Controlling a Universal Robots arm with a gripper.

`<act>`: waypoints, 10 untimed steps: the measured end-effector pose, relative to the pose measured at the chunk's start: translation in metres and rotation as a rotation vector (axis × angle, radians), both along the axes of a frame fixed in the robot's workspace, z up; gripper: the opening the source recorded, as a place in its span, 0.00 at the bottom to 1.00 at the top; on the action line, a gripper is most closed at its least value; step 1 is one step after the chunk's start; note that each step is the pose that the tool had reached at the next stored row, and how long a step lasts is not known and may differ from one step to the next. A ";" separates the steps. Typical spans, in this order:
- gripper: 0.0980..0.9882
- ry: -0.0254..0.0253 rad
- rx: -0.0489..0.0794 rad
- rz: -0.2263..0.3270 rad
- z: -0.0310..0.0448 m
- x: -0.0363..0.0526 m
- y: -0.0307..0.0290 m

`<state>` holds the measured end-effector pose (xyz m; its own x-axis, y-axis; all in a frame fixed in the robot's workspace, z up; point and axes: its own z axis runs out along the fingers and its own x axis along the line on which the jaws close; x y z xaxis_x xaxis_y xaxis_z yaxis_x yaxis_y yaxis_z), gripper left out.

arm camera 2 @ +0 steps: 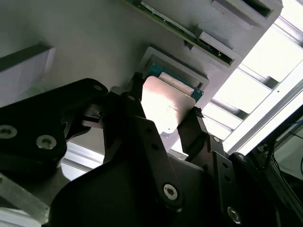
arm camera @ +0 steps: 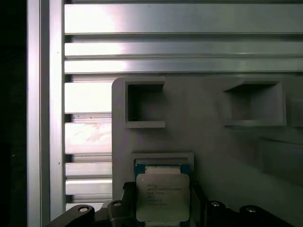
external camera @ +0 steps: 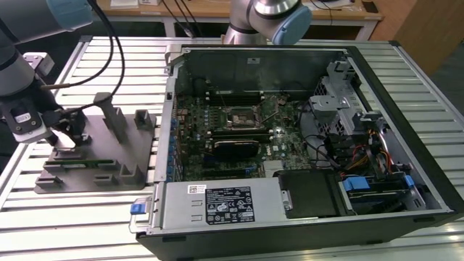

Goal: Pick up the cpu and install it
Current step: 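Pick up the cpu and move it towards the insertion slot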

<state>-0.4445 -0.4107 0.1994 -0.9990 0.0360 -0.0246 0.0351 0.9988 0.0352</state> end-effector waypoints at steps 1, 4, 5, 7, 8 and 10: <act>0.50 0.0001 0.000 0.000 0.0020 0.0000 0.0000; 0.50 0.0000 0.000 0.000 0.0074 0.0000 0.0000; 0.50 0.0001 0.000 0.000 0.0093 0.0000 0.0000; 0.50 -0.0001 0.000 0.000 0.0132 0.0000 0.0000; 0.50 0.0000 0.000 0.000 0.0153 0.0000 0.0000; 0.50 -0.0002 0.000 0.000 0.0195 0.0000 0.0000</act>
<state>-0.4445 -0.4107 0.2189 -0.9990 0.0360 -0.0247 0.0352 0.9988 0.0353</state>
